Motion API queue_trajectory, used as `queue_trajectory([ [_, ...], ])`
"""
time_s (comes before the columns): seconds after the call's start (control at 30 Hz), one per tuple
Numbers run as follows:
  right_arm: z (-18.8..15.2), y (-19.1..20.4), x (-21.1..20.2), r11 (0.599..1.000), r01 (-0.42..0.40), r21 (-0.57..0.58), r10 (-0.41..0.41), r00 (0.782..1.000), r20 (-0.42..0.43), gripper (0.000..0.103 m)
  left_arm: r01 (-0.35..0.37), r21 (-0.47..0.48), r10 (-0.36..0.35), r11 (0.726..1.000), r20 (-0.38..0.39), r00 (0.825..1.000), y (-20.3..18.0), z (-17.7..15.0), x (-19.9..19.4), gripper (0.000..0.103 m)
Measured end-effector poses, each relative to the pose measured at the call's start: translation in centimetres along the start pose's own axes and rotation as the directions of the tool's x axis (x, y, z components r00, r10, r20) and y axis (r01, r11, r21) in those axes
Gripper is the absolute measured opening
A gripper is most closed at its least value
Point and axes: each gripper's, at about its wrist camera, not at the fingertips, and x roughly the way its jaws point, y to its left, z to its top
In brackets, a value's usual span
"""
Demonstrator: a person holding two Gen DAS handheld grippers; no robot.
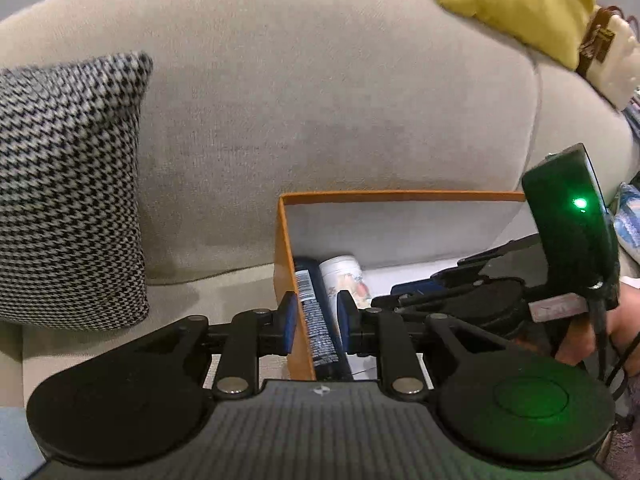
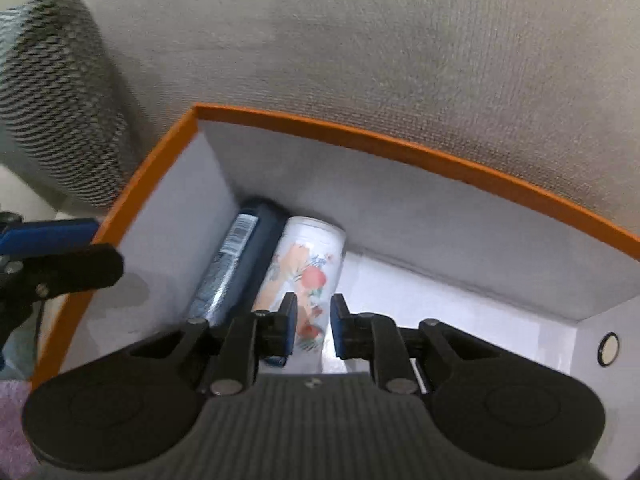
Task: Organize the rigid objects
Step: 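Lower the can into the box with the left tool while the right tool places the container beside it, then grasp the PHOTO CARD box with the left tool while the right tool grasps the photo card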
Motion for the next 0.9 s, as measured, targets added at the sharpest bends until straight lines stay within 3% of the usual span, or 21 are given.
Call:
queue_trajectory([
  [0.23, -3.0, 0.5, -7.6, 0.999, -0.041, -0.028, 0.045, 0.988, 0.146, 0.022, 0.096, 0.005, -0.096, 0.995, 0.107, 0.99, -2.3, -3.0, -5.5, 0.022],
  [0.3, -4.6, 2.4, -9.0, 0.999, -0.033, -0.026, 0.037, 0.981, 0.192, 0.026, 0.118, 0.014, -0.119, 0.993, 0.105, 0.987, -3.0, -4.3, -6.7, 0.022],
  [0.5, -10.3, 3.9, -12.7, 0.999, -0.029, 0.024, 0.021, 0.96, 0.281, 0.027, 0.16, 0.022, -0.161, 0.987, 0.027, 0.987, -4.8, -8.7, -8.5, 0.022],
  [0.6, -13.7, 4.2, -13.7, 0.998, -0.024, 0.059, 0.007, 0.961, 0.276, 0.027, 0.178, 0.013, -0.178, 0.984, -0.032, 0.984, -5.5, -11.3, -8.6, 0.022],
  [0.77, -19.2, 4.1, -13.7, 0.985, -0.055, 0.162, 0.024, 0.981, 0.191, 0.027, 0.203, -0.051, -0.208, 0.978, -0.1, 0.973, -6.0, -15.3, -8.8, 0.022],
  [0.9, -23.1, 3.7, -12.7, 0.972, -0.049, 0.229, 0.023, 0.993, 0.116, 0.027, 0.261, -0.081, -0.27, 0.962, -0.128, 0.954, -6.7, -17.0, -8.2, 0.022],
])
